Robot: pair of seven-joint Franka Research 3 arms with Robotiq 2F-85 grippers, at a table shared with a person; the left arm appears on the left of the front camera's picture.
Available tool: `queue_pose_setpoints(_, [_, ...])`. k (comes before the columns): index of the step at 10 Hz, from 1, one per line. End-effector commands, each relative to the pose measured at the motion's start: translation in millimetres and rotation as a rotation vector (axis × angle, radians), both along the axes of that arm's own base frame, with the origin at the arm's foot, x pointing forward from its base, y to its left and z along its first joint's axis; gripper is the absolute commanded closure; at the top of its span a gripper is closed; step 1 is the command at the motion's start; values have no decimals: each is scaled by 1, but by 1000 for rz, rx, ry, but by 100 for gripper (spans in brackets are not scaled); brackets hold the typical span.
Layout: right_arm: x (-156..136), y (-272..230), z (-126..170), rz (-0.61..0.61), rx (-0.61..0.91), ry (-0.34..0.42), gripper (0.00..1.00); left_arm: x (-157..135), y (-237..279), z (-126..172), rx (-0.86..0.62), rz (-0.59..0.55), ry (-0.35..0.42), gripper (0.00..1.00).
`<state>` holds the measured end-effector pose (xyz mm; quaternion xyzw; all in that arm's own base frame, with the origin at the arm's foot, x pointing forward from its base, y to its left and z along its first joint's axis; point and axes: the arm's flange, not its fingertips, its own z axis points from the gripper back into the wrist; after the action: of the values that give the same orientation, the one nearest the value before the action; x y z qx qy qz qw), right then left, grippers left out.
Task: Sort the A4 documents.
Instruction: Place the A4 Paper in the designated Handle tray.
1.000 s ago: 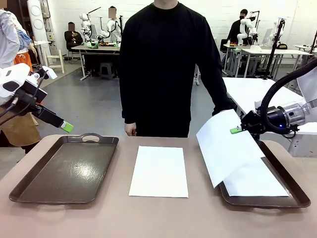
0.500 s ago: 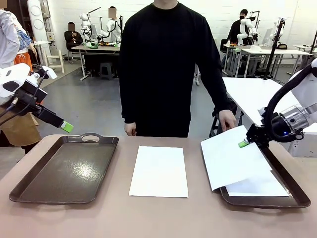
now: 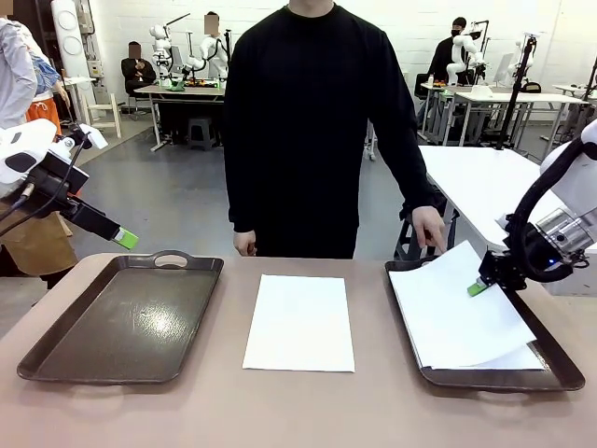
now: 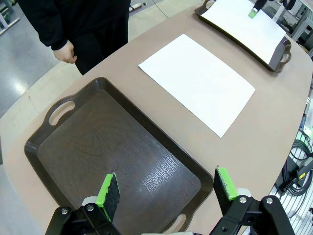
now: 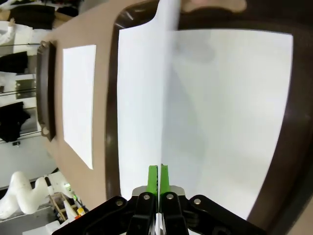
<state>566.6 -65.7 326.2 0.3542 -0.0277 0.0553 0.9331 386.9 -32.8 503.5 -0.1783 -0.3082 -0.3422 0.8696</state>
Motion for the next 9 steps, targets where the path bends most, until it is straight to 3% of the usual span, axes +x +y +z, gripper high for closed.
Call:
queue_pose_setpoints(1, [-3,-4,-8,-4,-19,27,99,1,3,-2,-13,-16,-9,0])
queue_pose_setpoints(5, [-4,-5,-7,-26,-38,2,99,1,3,-2,-13,-16,-9,0])
queue_pose_setpoints(6, [-4,-4,-6,-29,-45,-3,83,1,3,-2,-13,-16,-9,0])
queue_pose_setpoints(7, [-4,-3,-5,-23,-43,-7,81,1,3,-2,-13,-16,-9,0])
queue_pose_setpoints(8, [-5,-2,-4,-14,-66,-15,65,1,3,-2,-13,-16,-9,0])
queue_pose_setpoints(9, [-6,-1,-2,-9,-96,-27,62,1,3,-2,-13,-16,-9,0])
